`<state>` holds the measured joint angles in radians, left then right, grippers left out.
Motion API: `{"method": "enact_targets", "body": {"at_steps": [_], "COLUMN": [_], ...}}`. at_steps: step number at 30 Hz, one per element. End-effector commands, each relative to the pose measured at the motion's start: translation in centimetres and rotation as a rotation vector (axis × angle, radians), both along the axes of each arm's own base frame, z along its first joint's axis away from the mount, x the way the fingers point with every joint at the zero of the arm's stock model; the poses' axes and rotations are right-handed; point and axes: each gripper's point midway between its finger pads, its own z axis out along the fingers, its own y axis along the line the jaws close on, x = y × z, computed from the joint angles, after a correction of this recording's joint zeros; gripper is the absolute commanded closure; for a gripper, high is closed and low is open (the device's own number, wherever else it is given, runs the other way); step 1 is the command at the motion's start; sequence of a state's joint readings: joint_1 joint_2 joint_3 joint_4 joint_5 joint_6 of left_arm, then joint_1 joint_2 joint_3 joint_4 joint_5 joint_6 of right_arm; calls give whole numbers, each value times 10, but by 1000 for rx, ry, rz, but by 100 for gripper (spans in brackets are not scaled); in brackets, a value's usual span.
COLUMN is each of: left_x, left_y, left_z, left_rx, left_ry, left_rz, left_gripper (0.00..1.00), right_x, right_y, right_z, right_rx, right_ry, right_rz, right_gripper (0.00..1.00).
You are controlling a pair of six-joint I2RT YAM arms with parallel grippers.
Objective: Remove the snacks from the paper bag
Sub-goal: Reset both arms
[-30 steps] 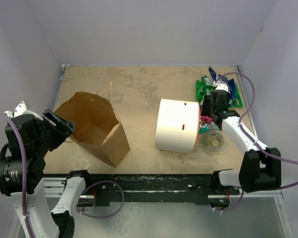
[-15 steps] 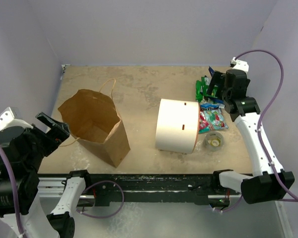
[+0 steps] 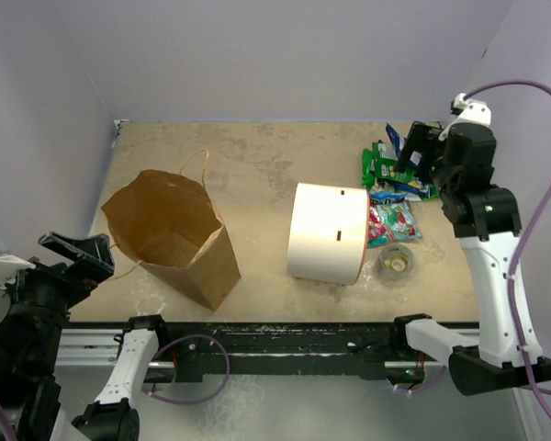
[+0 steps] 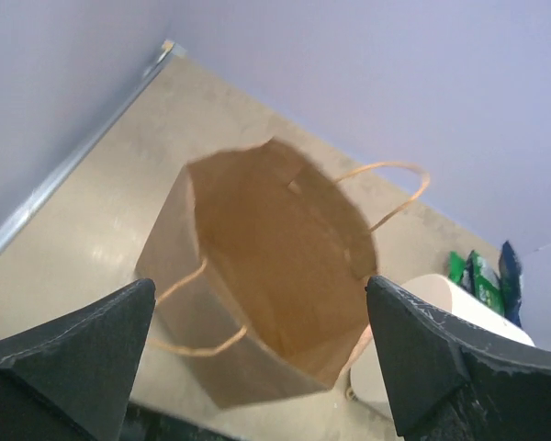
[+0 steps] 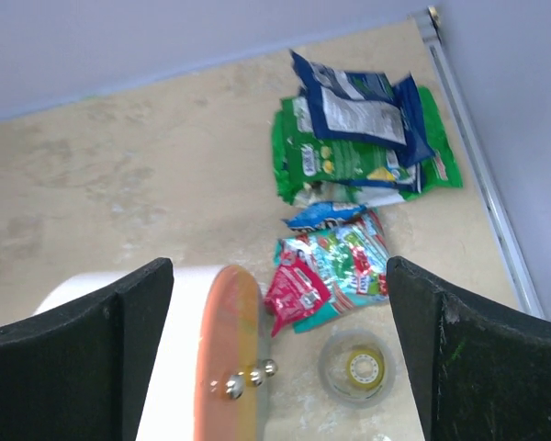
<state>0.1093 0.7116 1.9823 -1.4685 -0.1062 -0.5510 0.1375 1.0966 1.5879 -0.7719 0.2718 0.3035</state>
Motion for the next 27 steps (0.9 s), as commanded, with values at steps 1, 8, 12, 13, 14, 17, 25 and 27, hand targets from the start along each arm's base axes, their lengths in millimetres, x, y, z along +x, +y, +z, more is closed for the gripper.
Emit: {"method": "enact_targets", "body": {"at_steps": [1,8,12,13,14,17,25,27], "left_x": [39,62,70,71,71,73,75,73], "left_y": [-22,-50,-59,-62,-65,-63,-54,-50], "left_z": [79,108,110,110,110,107,106,106], "left_rx": [148,176,140,133,126,123,152,153], "left_ry": [-240,-365,-382,-385,-386,-377,-352,-353], "left_rz": [-188,-359,-413,-430,-443,-437,-388,-365], "left_gripper": [1,1,1,1,1,1,1,1], "right_x": [-59,-124,-143,-147,-148,-147,-142,-139], "right_y": [12,42,44,43,42,37,28,19], "right_z": [61,114,131,133,133,130,131,127], "right_rx": [57,135,160,165,172,183,161,150], "right_ry": [-113,-277,-355,-366,-368,-369,-391,-372], "right_rz": [105,320,342,339,327,288,243,188], "right_gripper": [0,1,1,1,0,0,1,0]}}
